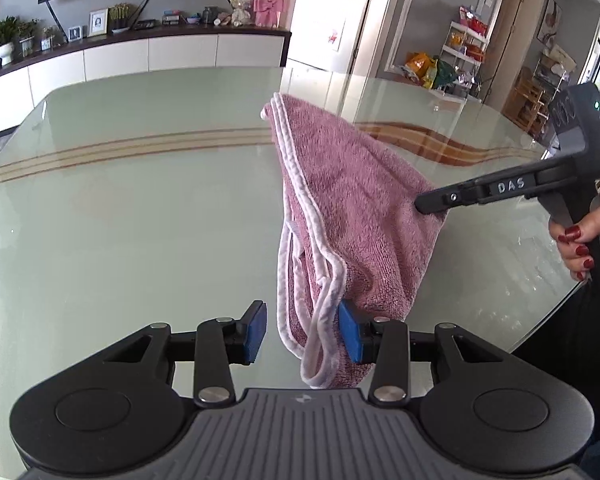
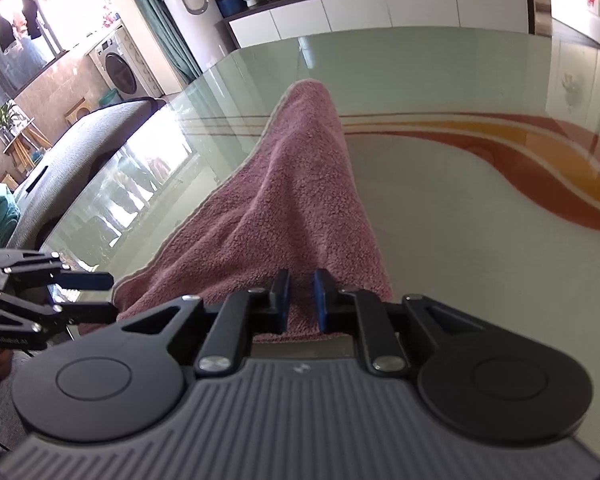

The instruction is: Fold towel

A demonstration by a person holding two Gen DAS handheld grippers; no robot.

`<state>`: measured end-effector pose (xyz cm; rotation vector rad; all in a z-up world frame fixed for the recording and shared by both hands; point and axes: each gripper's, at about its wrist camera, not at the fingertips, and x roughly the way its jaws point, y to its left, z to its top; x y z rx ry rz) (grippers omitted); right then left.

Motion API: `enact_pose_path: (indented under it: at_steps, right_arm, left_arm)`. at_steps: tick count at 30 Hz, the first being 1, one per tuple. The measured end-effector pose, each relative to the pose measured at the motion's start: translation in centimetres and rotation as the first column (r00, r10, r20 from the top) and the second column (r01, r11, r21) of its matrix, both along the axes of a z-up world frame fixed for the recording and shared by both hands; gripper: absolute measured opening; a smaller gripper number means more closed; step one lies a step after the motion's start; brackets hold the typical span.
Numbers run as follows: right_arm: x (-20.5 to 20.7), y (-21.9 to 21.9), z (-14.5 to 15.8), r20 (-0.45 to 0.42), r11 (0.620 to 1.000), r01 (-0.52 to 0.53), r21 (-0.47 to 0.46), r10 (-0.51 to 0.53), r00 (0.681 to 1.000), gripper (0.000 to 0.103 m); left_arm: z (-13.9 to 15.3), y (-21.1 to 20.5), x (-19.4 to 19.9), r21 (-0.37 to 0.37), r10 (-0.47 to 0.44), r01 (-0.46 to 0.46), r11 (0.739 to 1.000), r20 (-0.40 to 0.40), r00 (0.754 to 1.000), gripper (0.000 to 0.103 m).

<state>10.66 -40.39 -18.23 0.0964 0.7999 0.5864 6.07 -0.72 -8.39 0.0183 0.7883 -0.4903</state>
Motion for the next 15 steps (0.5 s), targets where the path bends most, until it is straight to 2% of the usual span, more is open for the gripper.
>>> enact_pose_path:
  at_steps: [3, 4, 8, 12, 15]
  right_arm:
    - [-1.1, 1.0, 1.2, 0.095, 0.998, -0.053, -0.034, 0.056, 0.994, 0.044]
    - [-1.4, 1.5, 1.4, 0.12, 0.997, -0.067, -0.05, 0.072, 0.99, 0.045]
    - [-1.2, 3.1, 1.6, 0.116, 0.992, -0.126, -0.021, 0.128, 0.985, 0.044]
    - [-1.0, 5.9, 1.2, 0.123, 0.977, -0.194, -0.091, 0.205, 0.971, 0.044]
    - [0.0, 6.7, 0.6, 0.112, 0.974, -0.193, -0.117, 0.206, 0.972, 0.044]
  left_arm:
    - [0.7, 0.7, -0.4, -0.014, 0.001, -0.001, 1.0, 0.016, 1.0, 0.043]
    - [1.0, 0.8, -0.6, -0.018, -0.003, 0.004, 1.0, 0.024, 1.0, 0.043]
    - [2.1, -0.1, -1.7, 0.025, -0.073, 0.071, 0.997, 0.094, 0.993, 0.048]
    - [2.5, -1.8, -2.4, 0.035, -0.172, 0.169, 0.985, 0.125, 0.977, 0.048]
    - [2.1, -3.3, -2.3, 0.069, -0.219, 0.212, 0.975, 0.134, 0.966, 0.049]
